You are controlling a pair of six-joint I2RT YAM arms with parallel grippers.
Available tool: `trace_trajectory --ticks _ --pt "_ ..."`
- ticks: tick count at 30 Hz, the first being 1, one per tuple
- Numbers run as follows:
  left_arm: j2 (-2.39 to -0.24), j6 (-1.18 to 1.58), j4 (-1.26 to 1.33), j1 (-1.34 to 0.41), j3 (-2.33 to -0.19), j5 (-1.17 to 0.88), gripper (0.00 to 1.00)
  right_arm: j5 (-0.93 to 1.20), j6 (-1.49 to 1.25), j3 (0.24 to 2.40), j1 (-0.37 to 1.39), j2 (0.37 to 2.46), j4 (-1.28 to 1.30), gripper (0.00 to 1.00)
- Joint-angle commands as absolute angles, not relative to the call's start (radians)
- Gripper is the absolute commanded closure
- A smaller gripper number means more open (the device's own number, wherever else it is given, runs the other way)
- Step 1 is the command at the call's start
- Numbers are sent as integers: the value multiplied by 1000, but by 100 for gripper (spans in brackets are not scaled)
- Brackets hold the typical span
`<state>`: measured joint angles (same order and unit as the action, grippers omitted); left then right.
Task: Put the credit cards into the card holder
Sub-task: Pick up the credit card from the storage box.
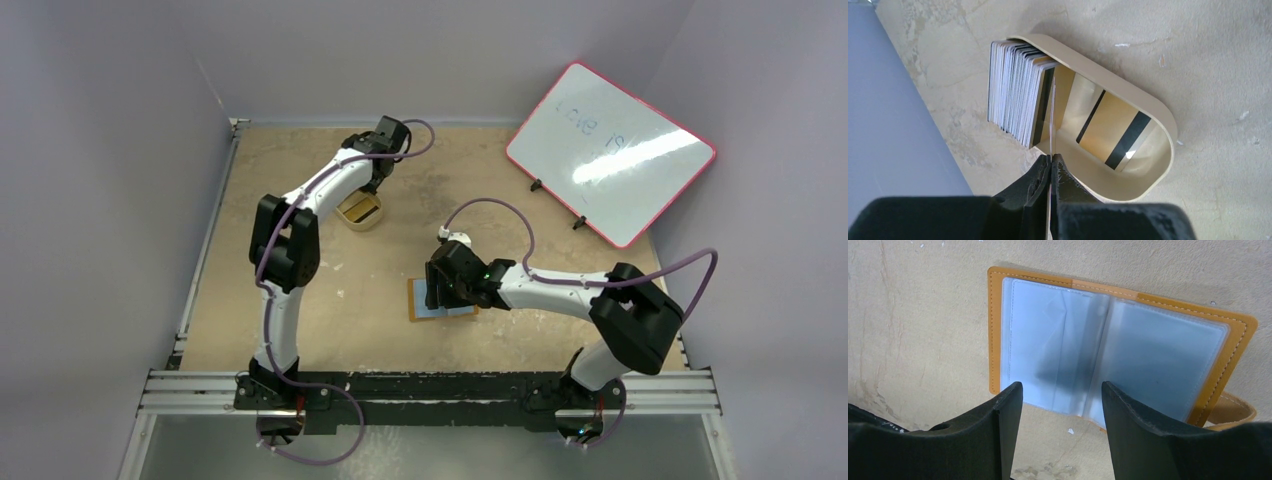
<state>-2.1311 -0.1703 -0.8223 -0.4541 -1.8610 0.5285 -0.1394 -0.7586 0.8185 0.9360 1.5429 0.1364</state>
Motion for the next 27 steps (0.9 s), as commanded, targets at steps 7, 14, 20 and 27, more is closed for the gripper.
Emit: trace_trajectory --ticks 7,14,20,27 --pt "-2012 -11 -926 -457 -1890 483 100 -145 -766 805 937 1478 127 38" --pt "-1834 126 -857 -457 -1783 340 100 -115 -781 780 936 1423 64 38" --pt "-1602 234 -725 -456 -1551 124 100 -53 -811 718 890 1378 -38 41" --pt "-1364 463 -428 -457 -1220 -282 100 99 -838 582 775 1282 -192 47"
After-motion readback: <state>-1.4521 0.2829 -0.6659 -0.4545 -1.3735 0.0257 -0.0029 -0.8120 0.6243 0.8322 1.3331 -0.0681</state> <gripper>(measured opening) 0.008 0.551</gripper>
